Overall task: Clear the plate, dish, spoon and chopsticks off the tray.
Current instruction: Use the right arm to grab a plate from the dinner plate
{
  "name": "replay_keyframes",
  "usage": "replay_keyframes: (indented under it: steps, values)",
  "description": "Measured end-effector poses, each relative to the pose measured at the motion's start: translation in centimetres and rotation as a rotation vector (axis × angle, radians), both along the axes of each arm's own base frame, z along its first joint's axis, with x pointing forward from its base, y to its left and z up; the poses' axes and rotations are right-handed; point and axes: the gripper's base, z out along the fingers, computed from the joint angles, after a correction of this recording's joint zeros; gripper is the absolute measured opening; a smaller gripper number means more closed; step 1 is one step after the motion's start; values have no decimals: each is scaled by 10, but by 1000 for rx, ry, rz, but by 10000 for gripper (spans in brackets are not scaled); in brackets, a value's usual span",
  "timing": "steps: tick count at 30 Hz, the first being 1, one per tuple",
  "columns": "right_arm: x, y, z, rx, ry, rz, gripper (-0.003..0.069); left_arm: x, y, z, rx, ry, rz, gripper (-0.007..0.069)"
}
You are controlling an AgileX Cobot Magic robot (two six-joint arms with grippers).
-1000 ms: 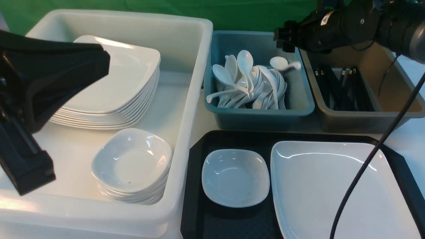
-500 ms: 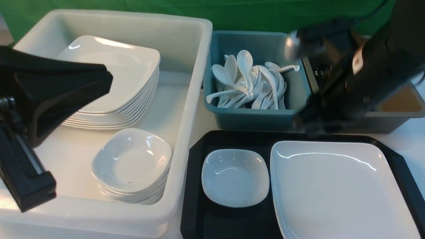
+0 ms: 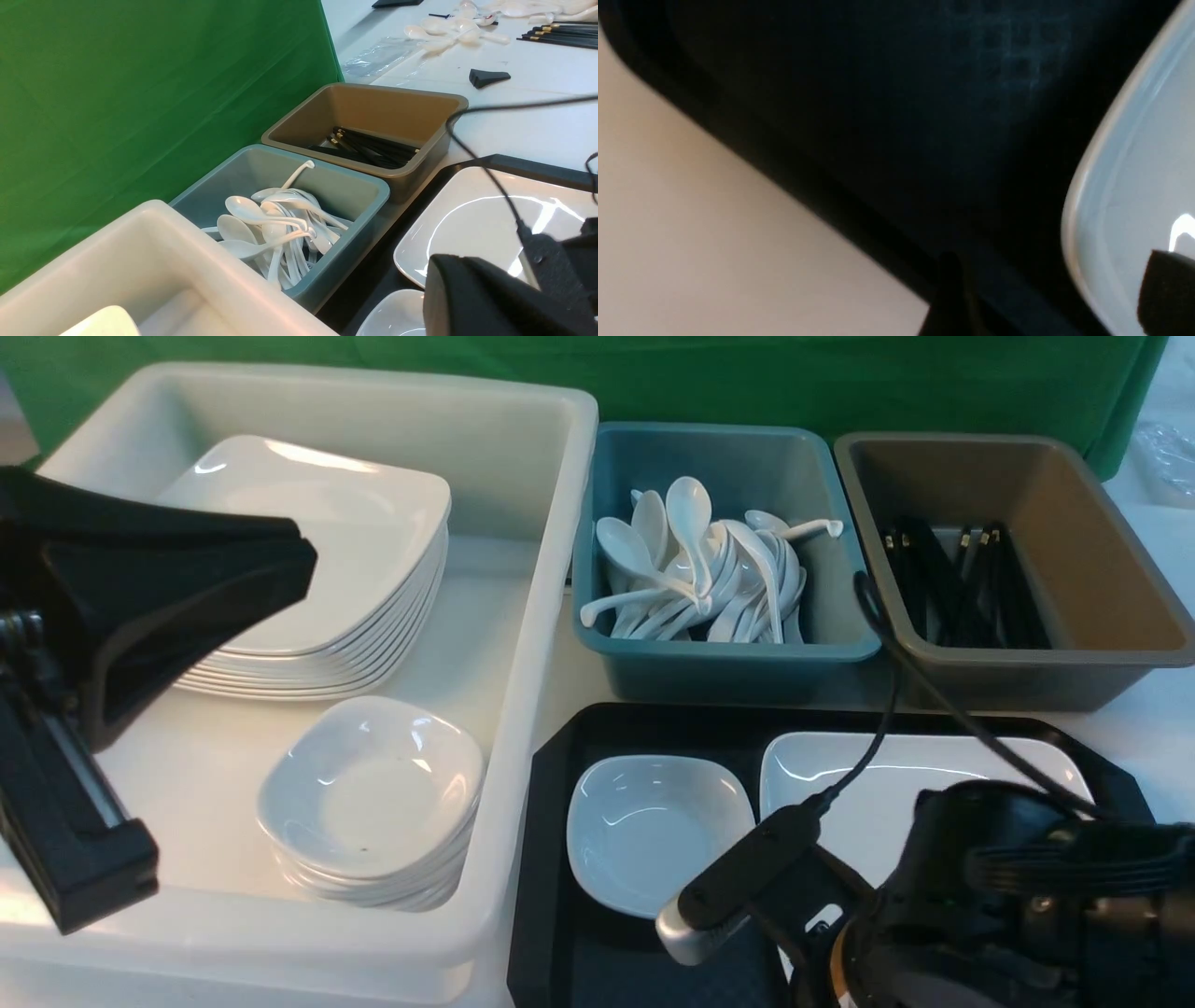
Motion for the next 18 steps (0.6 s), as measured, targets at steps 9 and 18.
replay_keyframes:
  steps: [9,18]
  values:
    - [12,6,-25,-61,-53,16,526,-1,-1,-1,3,10,-9,6]
    - [27,-1,-29,-46,-56,-33,524,-2,-1,-2,11,23,-20,6]
